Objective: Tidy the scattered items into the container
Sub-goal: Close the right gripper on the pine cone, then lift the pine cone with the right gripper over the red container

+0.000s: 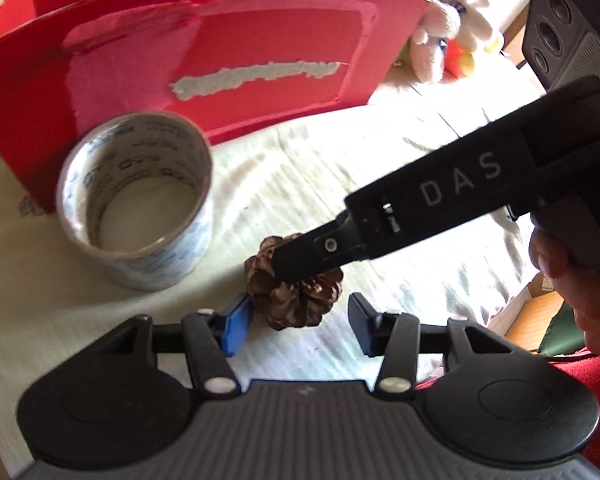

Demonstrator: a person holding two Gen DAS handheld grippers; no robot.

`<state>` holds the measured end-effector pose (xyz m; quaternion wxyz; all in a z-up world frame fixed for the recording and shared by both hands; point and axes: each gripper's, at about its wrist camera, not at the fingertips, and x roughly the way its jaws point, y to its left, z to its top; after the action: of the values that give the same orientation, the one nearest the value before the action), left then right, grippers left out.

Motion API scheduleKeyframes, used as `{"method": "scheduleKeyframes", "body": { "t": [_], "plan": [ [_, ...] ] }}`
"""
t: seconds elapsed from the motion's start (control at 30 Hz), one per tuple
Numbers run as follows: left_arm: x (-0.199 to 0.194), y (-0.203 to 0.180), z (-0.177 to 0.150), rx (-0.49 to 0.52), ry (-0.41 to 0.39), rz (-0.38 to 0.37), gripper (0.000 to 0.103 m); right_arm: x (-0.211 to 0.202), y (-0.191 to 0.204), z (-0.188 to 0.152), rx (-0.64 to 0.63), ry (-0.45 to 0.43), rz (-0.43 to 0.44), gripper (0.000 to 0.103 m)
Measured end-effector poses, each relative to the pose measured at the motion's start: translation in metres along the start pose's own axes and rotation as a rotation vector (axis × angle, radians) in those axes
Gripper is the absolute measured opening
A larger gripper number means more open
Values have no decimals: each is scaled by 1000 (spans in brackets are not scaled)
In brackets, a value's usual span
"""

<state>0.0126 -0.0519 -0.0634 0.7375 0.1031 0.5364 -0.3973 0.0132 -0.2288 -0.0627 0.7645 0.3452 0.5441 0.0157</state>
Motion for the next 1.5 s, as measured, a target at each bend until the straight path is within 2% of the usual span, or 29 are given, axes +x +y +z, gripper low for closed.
{"method": "scheduleKeyframes", "body": {
  "t": [0.13, 0.37, 0.47, 0.53, 0.57, 0.63, 0.83, 1.13, 1.23, 1.5],
  "plan": [
    [7, -14, 13, 73, 4, -24, 44, -10, -11, -3, 54, -41, -8, 40],
    [15, -18, 21, 128, 28, -59, 39, -5, -13, -8, 117, -72, -10, 42],
    [13, -17, 17, 139, 26, -64, 43, -4, -14, -10, 126, -80, -14, 47],
    [14, -17, 17, 143, 29, -65, 56, -1, -15, -11, 143, -65, -11, 50],
    [15, -16, 16, 140, 34, -70, 67, 1, -15, -12, 147, -60, -7, 50],
    [16, -14, 13, 128, 30, -87, 67, 4, -12, -14, 138, -53, -20, 51],
    [13, -10, 12, 122, -4, -84, 54, 3, -15, -14, 183, -49, -18, 52],
    [16, -13, 12, 135, -4, -123, 54, 1, -14, -17, 193, -26, -30, 58],
    [18, -15, 17, 137, -8, -133, 54, 0, -11, -17, 184, -21, -39, 57],
    [-2, -22, 40, 177, -42, -151, 54, -36, 8, 1, 123, -97, -49, 56]
  ]
}}
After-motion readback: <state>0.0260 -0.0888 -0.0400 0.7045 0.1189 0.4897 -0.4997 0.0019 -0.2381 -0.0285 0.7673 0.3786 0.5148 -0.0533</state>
